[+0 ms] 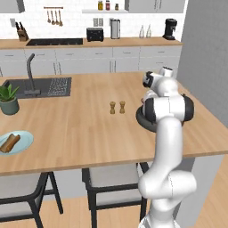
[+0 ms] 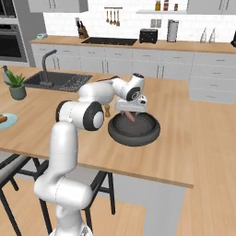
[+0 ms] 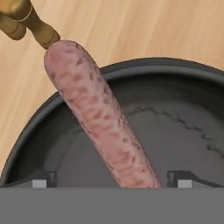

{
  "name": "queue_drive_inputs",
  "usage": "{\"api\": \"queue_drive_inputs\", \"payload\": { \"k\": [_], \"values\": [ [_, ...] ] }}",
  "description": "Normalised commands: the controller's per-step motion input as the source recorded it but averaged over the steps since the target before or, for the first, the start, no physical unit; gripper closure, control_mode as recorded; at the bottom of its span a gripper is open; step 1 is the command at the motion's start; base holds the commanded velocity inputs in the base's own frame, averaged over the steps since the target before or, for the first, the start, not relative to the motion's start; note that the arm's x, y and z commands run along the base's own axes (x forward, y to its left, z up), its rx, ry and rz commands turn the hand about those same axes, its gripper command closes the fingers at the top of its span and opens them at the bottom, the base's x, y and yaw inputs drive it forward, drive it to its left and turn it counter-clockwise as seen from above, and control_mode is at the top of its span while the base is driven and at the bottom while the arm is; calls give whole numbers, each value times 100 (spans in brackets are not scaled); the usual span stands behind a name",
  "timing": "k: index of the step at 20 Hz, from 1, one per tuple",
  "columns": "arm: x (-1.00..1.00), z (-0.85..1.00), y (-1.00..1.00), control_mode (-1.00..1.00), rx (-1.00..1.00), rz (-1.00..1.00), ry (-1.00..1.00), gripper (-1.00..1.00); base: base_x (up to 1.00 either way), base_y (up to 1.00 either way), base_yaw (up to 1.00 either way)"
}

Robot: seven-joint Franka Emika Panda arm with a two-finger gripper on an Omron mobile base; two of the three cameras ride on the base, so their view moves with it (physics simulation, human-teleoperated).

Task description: Place one bun and one sausage from the bowl on each plate.

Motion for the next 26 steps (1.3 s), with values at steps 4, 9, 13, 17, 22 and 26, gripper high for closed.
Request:
{"api": "queue_drive_inputs", "payload": {
  "k": [4,9,13,17,22,26],
  "values": [
    [9,-28,9,-100,0,5,0,-100,0,0,0],
    [-1,-7,9,-100,-1,4,-9,-100,0,0,0],
    [0,-25,18,-100,-4,5,-6,-100,0,0,0],
    [0,-40,25,-100,-5,8,0,-100,0,0,0],
    [-17,-24,19,-100,-4,8,-4,100,0,0,0],
    [-43,25,12,-100,0,3,-10,100,0,0,0]
  ]
}}
